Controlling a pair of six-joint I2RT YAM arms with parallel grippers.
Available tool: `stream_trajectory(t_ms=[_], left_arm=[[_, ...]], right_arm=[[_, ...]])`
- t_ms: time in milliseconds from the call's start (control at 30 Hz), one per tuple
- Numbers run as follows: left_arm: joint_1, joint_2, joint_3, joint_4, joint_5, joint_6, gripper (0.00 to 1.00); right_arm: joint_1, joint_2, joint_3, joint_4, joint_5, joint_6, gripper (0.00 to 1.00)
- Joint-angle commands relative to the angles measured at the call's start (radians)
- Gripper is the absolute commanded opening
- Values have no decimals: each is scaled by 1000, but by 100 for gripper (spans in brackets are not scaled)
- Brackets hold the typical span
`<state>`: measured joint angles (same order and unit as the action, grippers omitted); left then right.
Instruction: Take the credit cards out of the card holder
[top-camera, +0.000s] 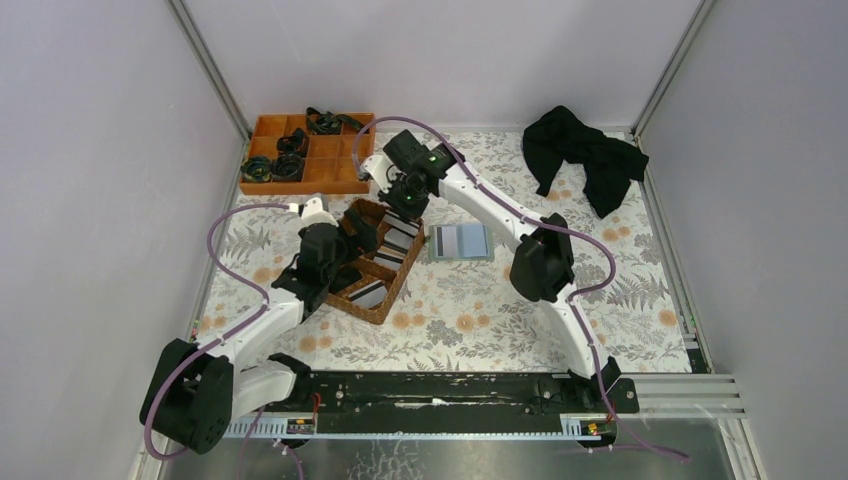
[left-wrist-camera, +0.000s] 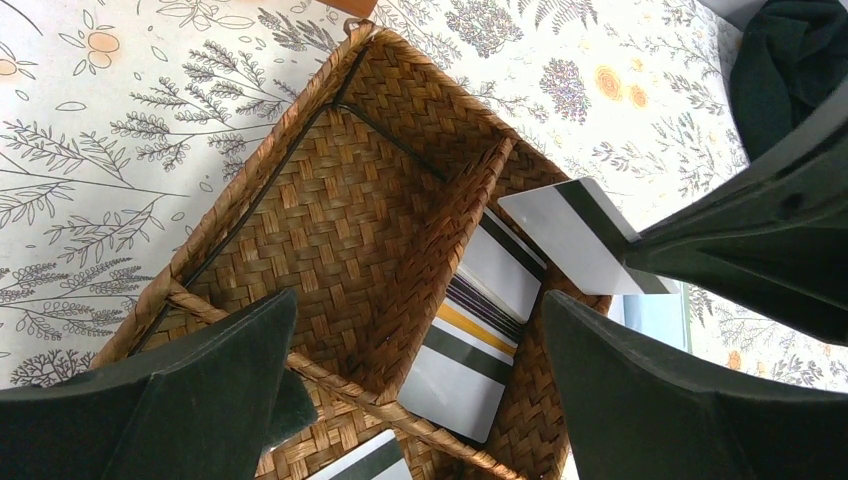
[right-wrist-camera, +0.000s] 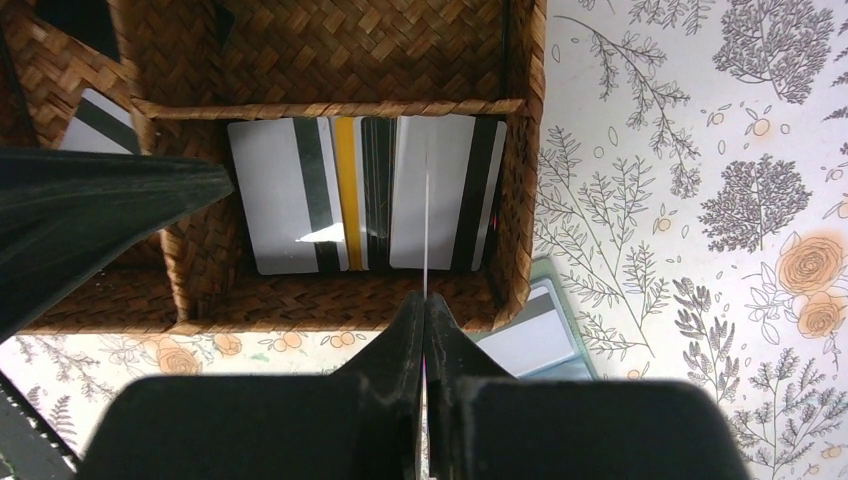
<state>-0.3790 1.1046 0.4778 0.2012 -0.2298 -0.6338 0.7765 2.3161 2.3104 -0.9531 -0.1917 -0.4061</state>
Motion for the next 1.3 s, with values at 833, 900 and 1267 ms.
stream_trajectory(t_ms=[833, 900, 1267], left_arm=[[18, 42, -6, 64, 38, 25, 100], [19, 41, -6, 65, 43, 25, 100], [19, 47, -2, 92, 84, 51, 100]], right_arm=[[4, -25, -119, 189, 118, 43, 67], [3, -56, -147, 218, 128, 48, 68], [0, -401, -478, 509, 71, 144, 68]])
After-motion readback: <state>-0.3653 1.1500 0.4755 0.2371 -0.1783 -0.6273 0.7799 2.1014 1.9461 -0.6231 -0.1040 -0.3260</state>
